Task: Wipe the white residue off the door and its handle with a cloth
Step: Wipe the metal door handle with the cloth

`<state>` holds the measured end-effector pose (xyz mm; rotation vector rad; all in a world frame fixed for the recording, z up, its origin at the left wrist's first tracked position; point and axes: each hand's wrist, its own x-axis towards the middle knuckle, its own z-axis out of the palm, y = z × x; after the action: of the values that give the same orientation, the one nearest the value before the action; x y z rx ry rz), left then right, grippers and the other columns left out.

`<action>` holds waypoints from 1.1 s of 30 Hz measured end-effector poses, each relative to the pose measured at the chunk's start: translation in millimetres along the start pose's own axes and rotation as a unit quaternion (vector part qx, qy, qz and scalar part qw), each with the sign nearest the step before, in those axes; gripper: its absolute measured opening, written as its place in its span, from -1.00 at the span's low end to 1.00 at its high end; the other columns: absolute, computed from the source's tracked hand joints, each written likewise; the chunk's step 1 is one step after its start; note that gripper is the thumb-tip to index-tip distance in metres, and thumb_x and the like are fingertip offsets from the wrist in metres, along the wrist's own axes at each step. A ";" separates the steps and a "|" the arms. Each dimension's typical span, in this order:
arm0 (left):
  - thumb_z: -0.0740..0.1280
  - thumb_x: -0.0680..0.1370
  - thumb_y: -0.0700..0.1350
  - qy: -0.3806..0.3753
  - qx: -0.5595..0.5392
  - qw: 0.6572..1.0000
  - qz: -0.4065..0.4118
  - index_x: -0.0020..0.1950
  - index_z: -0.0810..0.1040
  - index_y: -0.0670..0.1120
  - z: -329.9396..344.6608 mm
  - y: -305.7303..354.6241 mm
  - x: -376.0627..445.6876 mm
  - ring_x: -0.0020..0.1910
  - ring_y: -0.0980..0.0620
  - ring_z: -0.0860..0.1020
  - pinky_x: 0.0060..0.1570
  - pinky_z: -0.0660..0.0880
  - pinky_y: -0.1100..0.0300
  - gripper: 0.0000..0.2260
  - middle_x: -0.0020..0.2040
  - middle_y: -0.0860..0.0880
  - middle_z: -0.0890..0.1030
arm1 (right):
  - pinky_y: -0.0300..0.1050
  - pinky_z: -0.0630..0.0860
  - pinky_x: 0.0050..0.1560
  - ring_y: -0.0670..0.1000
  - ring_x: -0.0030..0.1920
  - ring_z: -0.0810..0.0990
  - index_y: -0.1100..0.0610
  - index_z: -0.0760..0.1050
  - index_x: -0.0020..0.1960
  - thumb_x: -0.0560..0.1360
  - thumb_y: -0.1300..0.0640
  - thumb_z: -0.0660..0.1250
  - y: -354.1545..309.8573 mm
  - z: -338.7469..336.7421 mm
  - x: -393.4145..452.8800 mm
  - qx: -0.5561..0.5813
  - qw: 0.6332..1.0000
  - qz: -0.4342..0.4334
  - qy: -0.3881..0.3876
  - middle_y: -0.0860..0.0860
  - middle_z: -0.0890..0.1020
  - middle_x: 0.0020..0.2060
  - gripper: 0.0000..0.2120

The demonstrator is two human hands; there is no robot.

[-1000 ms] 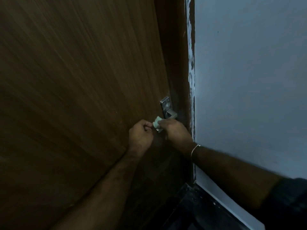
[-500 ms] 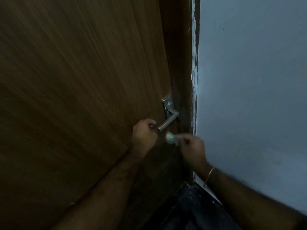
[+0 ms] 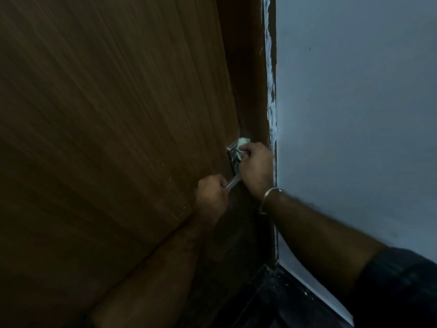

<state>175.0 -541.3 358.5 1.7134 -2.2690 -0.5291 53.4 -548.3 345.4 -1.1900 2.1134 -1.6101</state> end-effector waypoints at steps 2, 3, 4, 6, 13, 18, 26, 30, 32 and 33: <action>0.29 0.58 -0.24 0.004 0.018 0.999 0.031 0.08 0.59 -0.25 -4.8 3.5 -0.7 0.03 -0.17 0.59 0.05 0.52 0.05 -0.85 0.02 -0.22 0.63 | -0.11 0.56 0.18 0.05 0.15 0.58 0.19 0.58 0.14 0.48 0.36 0.34 -13.8 11.5 -5.4 0.034 0.998 0.041 0.021 0.09 0.60 0.16 -0.74; 0.28 0.58 -0.24 0.004 0.026 0.999 0.042 0.06 0.60 -0.27 -7.0 5.1 -1.0 0.04 -0.22 0.59 0.04 0.50 0.03 -0.85 0.01 -0.25 0.64 | -0.11 0.55 0.18 0.06 0.16 0.57 0.19 0.58 0.12 0.47 0.36 0.34 -14.2 15.3 -7.8 0.053 0.996 0.062 0.028 0.09 0.59 0.16 -0.76; 0.28 0.59 -0.23 -0.008 0.037 0.998 0.040 0.08 0.60 -0.26 -9.2 7.1 -1.3 0.06 -0.21 0.59 0.06 0.50 0.03 -0.84 0.03 -0.24 0.64 | -0.11 0.55 0.19 0.07 0.16 0.57 0.20 0.59 0.10 0.47 0.36 0.34 -12.2 18.2 -9.7 0.065 0.995 0.071 0.022 0.09 0.59 0.16 -0.77; 0.28 0.61 -0.18 -0.031 0.051 0.998 0.020 0.12 0.59 -0.16 -12.1 9.5 -1.1 0.10 -0.12 0.59 0.14 0.51 0.05 -0.85 0.08 -0.15 0.63 | -0.12 0.54 0.17 0.07 0.16 0.57 0.19 0.60 0.06 0.48 0.35 0.35 -8.4 20.1 -8.7 0.079 0.993 0.082 -0.007 0.09 0.60 0.14 -0.81; 0.28 0.60 -0.19 -0.017 0.047 0.998 0.035 0.09 0.61 -0.19 -12.9 6.9 -2.4 0.05 -0.14 0.59 0.06 0.49 0.07 -0.85 0.04 -0.16 0.64 | -0.36 0.41 -0.02 0.02 0.14 0.58 0.15 0.61 0.00 0.49 0.33 0.34 -9.9 22.7 -5.8 0.107 0.990 0.095 0.006 0.06 0.62 0.11 -0.85; 0.29 0.59 -0.20 -0.037 0.031 0.999 0.017 0.07 0.60 -0.19 -11.4 7.1 0.9 0.04 -0.14 0.59 0.09 0.53 0.05 -0.87 0.03 -0.17 0.63 | -0.46 0.40 -0.10 -0.06 0.10 0.53 0.17 0.59 0.04 0.50 0.35 0.31 -6.3 20.4 -6.0 0.086 0.995 0.043 0.017 0.04 0.57 0.13 -0.83; 0.29 0.60 -0.20 -0.013 0.017 1.000 0.016 0.03 0.60 -0.13 -11.9 7.1 2.0 0.07 -0.07 0.59 0.02 0.49 0.15 -0.89 0.04 -0.10 0.64 | -0.29 0.46 0.19 -0.02 0.13 0.55 0.23 0.61 0.09 0.48 0.38 0.33 -9.9 18.2 4.4 0.029 0.997 -0.072 0.017 0.07 0.57 0.15 -0.78; 0.28 0.59 -0.23 -0.013 0.016 0.999 0.025 0.06 0.61 -0.18 -10.1 5.7 1.5 0.07 -0.11 0.60 0.11 0.53 0.07 -0.86 0.06 -0.16 0.65 | -0.26 0.44 0.16 0.01 0.13 0.56 0.21 0.59 0.11 0.47 0.38 0.35 -9.3 11.0 9.4 -0.037 0.991 -0.127 -0.007 0.08 0.59 0.13 -0.76; 0.29 0.58 -0.22 -0.001 0.013 1.000 0.028 0.04 0.63 -0.17 -10.8 4.7 0.1 0.08 -0.12 0.60 0.10 0.50 0.10 -0.86 0.05 -0.15 0.66 | -0.21 0.41 0.19 0.04 0.15 0.53 0.19 0.56 0.12 0.49 0.37 0.31 -9.9 8.6 8.0 -0.102 0.968 -0.218 -0.066 0.09 0.58 0.13 -0.76; 0.30 0.58 -0.21 0.004 0.011 1.000 0.028 0.04 0.63 -0.15 -10.9 4.5 -0.1 0.08 -0.09 0.61 0.09 0.49 0.13 -0.87 0.05 -0.13 0.66 | -0.18 0.42 0.21 0.04 0.16 0.53 0.19 0.56 0.12 0.50 0.36 0.30 -8.2 6.8 9.0 -0.114 0.961 -0.238 -0.086 0.09 0.58 0.13 -0.77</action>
<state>175.6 -541.6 370.2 1.6543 -2.3182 -0.4875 55.5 -560.0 352.7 -1.9608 2.0437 -1.3809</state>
